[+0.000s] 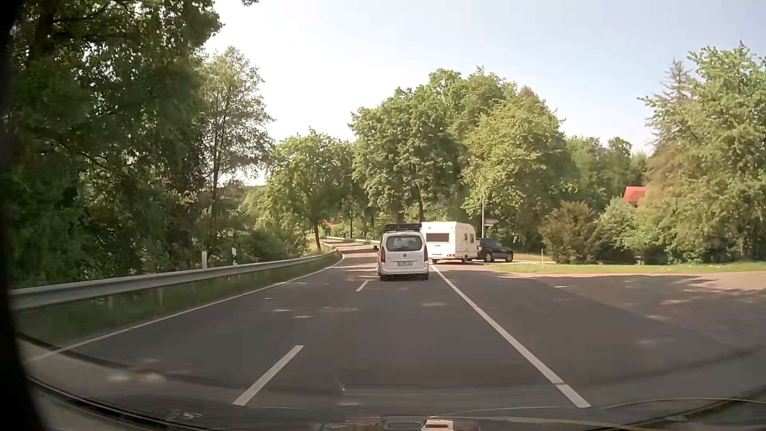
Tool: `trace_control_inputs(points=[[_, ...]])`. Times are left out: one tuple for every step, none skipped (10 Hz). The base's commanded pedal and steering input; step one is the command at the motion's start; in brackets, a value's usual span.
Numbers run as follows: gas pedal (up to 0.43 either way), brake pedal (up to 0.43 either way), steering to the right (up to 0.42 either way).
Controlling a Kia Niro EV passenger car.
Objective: Follow the waypoints while adhering to traffic rules and regulations
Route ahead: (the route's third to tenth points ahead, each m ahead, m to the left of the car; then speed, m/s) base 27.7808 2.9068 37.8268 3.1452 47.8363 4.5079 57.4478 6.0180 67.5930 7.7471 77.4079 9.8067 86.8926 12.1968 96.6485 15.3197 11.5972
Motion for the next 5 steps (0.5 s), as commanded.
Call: trace_control_inputs(points=[[0.000, 0.220, 0.003], [0.000, 0.213, 0.001], [0.000, 0.201, 0.000], [0.000, 0.195, 0.000], [0.000, 0.183, 0.000]])
